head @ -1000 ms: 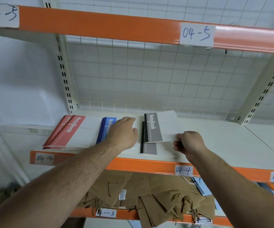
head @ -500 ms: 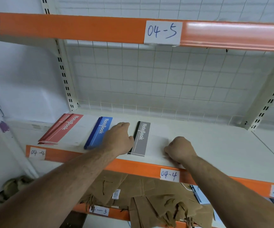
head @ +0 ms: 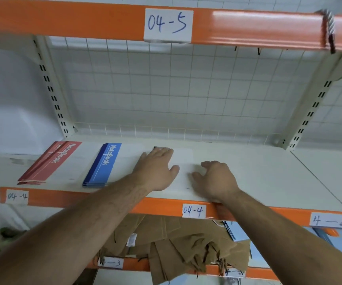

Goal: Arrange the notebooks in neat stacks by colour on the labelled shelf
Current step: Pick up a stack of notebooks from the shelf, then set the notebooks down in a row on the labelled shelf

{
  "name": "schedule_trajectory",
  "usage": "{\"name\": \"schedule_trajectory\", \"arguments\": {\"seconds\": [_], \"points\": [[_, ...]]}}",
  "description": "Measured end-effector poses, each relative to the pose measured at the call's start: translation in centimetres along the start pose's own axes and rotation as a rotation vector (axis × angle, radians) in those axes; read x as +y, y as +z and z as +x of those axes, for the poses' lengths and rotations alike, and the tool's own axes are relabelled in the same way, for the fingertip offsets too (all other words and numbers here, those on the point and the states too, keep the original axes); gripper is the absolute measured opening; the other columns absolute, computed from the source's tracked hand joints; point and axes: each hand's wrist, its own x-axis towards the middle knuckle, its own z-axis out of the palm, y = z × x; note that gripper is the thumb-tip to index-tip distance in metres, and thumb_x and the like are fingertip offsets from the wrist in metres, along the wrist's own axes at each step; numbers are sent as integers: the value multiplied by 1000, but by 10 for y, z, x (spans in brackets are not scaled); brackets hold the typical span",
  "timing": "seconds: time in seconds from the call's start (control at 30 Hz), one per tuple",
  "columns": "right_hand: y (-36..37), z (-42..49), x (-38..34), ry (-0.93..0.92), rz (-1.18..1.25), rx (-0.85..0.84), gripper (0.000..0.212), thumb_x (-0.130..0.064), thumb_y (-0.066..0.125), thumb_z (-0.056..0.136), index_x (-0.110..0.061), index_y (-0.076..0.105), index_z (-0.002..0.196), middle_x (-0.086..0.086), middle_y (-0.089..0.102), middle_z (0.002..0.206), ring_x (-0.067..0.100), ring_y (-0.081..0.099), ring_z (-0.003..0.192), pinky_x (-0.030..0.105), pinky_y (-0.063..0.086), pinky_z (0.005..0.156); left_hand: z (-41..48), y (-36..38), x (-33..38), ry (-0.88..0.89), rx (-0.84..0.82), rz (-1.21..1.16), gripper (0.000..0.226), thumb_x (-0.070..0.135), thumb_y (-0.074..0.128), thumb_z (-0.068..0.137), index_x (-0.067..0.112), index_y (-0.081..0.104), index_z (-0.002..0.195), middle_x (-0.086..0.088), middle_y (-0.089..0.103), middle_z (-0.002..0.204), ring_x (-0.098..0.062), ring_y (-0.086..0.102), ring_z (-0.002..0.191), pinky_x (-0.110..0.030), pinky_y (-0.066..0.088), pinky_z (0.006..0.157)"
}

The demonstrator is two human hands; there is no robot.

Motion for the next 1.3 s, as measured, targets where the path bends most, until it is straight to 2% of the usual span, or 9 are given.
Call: {"name": "schedule_trajectory", "arguments": {"seconds": [0.07,0.1,0.23,0.43,0.8,1.03,1.3], "points": [[-9,-5,5,-16,-130,-33,67,-63,45,95,-23,43,149,1,38,157,25,29,145,42,31,116,8,-1,9,64,-65,29,65,53,24,103,25,11,160,4,7,167,-17,1,154,-42,3,123],[-13,-8,9,-5,-186,-56,71,-67,41,94,-26,35,153,0,28,162,26,20,149,44,24,119,12,-1,14,97,-86,38,65,55,23,103,26,9,160,4,5,167,-17,0,154,-42,2,124],[-31,-26,24,108,-282,-49,76,-72,35,93,-31,24,157,0,14,166,27,10,152,50,16,122,21,-1,40,235,-129,51,67,58,22,101,31,5,160,7,1,167,-17,-5,154,-46,-2,124],[-42,-81,49,332,-300,62,76,-71,31,94,-32,15,158,0,10,167,26,7,153,54,11,122,14,13,86,478,-169,29,67,56,23,101,30,3,160,7,0,167,-16,-5,154,-46,-3,124],[-71,-219,114,698,-276,109,76,-69,35,95,-34,12,159,0,7,167,25,3,153,52,11,122,-38,43,210,853,-236,19,66,53,21,102,24,6,160,6,7,167,-19,1,153,-50,2,122],[-105,-284,188,772,-273,159,78,-72,35,93,-34,15,158,0,10,167,25,6,153,50,15,121,-74,53,311,947,-259,50,68,57,20,102,25,5,160,6,1,167,-17,-4,154,-49,-3,123],[-154,-348,278,779,-255,190,76,-72,36,93,-35,18,157,-2,13,166,24,8,153,50,16,121,-117,70,434,987,-265,43,67,58,17,102,27,6,160,5,2,167,-18,-3,154,-50,-2,123]]}}
